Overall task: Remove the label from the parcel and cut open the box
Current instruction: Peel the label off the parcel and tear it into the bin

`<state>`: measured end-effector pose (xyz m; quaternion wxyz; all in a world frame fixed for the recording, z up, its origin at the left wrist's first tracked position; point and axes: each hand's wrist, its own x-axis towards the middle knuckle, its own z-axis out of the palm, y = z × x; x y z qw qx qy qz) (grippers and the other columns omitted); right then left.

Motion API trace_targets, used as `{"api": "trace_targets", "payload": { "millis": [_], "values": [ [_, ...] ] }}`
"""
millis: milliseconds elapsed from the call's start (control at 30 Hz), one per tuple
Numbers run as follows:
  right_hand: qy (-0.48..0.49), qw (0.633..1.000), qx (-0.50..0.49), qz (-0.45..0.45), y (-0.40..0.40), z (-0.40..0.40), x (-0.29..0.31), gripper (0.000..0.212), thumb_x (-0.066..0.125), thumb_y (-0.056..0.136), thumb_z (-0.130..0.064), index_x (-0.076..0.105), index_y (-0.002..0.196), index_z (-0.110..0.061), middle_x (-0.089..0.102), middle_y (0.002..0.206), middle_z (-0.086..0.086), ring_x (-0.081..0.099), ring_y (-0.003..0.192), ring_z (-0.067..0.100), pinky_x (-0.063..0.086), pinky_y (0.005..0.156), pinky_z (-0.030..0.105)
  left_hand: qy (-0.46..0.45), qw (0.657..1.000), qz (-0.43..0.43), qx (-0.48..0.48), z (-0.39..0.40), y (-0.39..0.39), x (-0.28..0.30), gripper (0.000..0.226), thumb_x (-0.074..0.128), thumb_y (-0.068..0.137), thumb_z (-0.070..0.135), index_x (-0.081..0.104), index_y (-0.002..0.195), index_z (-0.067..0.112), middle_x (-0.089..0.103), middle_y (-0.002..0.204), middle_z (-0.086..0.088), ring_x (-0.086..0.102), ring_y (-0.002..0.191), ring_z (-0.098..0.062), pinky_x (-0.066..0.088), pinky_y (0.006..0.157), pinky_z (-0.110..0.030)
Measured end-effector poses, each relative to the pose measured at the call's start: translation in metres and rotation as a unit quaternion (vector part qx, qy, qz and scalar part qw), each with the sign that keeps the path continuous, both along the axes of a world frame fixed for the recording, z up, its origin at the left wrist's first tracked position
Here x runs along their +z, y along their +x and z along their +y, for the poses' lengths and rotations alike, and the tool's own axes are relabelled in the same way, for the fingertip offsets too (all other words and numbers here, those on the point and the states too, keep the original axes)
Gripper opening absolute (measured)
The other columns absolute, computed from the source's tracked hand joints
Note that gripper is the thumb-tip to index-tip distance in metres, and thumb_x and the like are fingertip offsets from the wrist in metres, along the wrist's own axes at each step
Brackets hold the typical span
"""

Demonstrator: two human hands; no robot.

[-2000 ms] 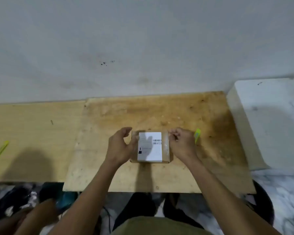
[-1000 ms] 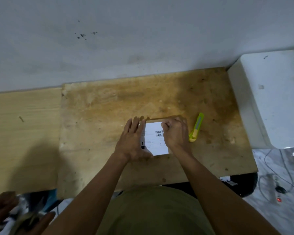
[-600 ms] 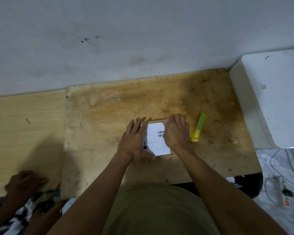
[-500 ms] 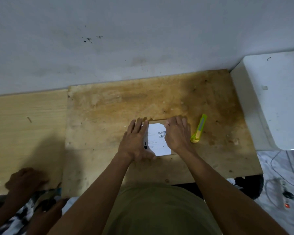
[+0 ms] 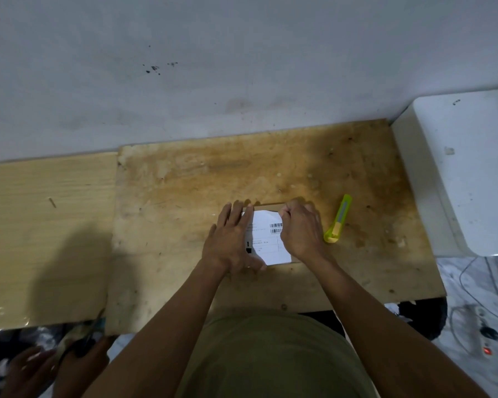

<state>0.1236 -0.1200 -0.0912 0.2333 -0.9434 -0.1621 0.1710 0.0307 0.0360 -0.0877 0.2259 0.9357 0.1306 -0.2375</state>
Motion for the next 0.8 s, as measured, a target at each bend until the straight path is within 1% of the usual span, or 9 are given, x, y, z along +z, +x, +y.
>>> {"api": "trace_targets", "payload": {
  "millis": [167,300,400,433,533,600,667,700,800],
  "values": [
    [0.025,0.999,-0.002,0.025,0.001,0.005,0.013,0.015,0.047,0.097,-0.014,0.051,0.083,-0.018,0.062,0.091,0.001,0.049,0.093,0.023,0.041,0.075,0.035,0.01,1.0,-0.004,0.002,0.0,-0.001,0.0,0.144,0.08,0.052,0.073,-0.008,0.156,0.028,-0.01,0.165,0.007,-0.016,0.151,-0.02,0.024,0.118,-0.055],
    [0.1,0.991,-0.009,0.087,-0.003,0.003,0.014,0.015,0.05,0.093,-0.006,0.057,0.081,-0.011,0.062,0.083,0.0,0.057,0.079,0.018,0.047,0.066,0.033,0.01,1.0,-0.007,0.007,0.0,-0.002,0.0,0.144,0.08,0.051,0.072,-0.009,0.156,0.029,-0.01,0.165,0.008,-0.016,0.151,-0.019,0.026,0.118,-0.054],
    [0.129,0.982,-0.005,0.136,-0.002,0.001,0.016,0.013,0.052,0.093,-0.003,0.061,0.083,-0.006,0.063,0.082,0.002,0.053,0.073,0.009,0.039,0.056,0.011,0.008,1.0,-0.005,0.006,0.0,-0.002,0.002,0.144,0.081,0.052,0.07,-0.009,0.156,0.029,-0.011,0.165,0.009,-0.015,0.151,-0.019,0.026,0.117,-0.054],
    [0.142,0.978,-0.01,0.153,0.0,0.0,0.016,0.013,0.053,0.093,-0.004,0.061,0.083,-0.006,0.064,0.083,0.004,0.054,0.072,0.009,0.039,0.056,0.01,0.006,1.0,-0.005,0.006,-0.001,-0.002,0.002,0.144,0.082,0.052,0.07,-0.009,0.156,0.029,-0.011,0.165,0.01,-0.015,0.151,-0.018,0.026,0.117,-0.054],
    [0.189,0.965,-0.052,0.175,0.004,-0.003,0.013,0.012,0.057,0.095,-0.015,0.061,0.083,-0.016,0.069,0.084,0.005,0.059,0.076,0.013,0.049,0.065,0.03,0.002,1.0,-0.002,0.008,-0.001,0.0,0.004,0.143,0.083,0.053,0.068,-0.008,0.156,0.029,-0.011,0.165,0.011,-0.015,0.151,-0.017,0.026,0.118,-0.054],
    [0.202,0.965,-0.062,0.154,0.004,-0.005,0.01,0.009,0.059,0.095,-0.015,0.057,0.088,-0.02,0.067,0.081,-0.001,0.058,0.072,0.01,0.047,0.06,0.024,0.001,1.0,-0.004,0.008,-0.002,0.0,0.004,0.143,0.083,0.052,0.067,-0.007,0.156,0.029,-0.01,0.165,0.011,-0.015,0.151,-0.017,0.027,0.117,-0.054],
    [0.187,0.977,-0.021,0.1,0.004,-0.004,0.008,0.006,0.059,0.094,-0.017,0.058,0.091,-0.022,0.062,0.076,-0.005,0.054,0.068,0.009,0.041,0.054,0.02,-0.002,1.0,-0.007,0.01,-0.001,0.0,0.004,0.143,0.084,0.052,0.067,-0.007,0.156,0.029,-0.01,0.165,0.011,-0.015,0.151,-0.017,0.027,0.117,-0.054],
    [0.163,0.985,0.008,0.061,0.004,-0.004,0.005,0.002,0.061,0.093,-0.02,0.061,0.093,-0.022,0.061,0.075,-0.006,0.053,0.07,0.011,0.039,0.059,0.023,-0.002,1.0,-0.008,0.01,-0.001,0.0,0.004,0.143,0.084,0.053,0.066,-0.007,0.156,0.029,-0.01,0.165,0.011,-0.015,0.151,-0.017,0.028,0.117,-0.054],
    [0.065,0.995,0.075,-0.034,0.004,-0.004,-0.004,0.022,0.066,0.09,-0.027,0.068,0.11,-0.02,0.064,0.098,0.001,0.053,0.099,0.021,0.034,0.08,0.025,0.001,1.0,-0.008,0.008,-0.001,0.0,0.004,0.142,0.083,0.054,0.066,-0.007,0.156,0.028,-0.01,0.165,0.009,-0.015,0.151,-0.018,0.028,0.117,-0.053]
  ]
}}
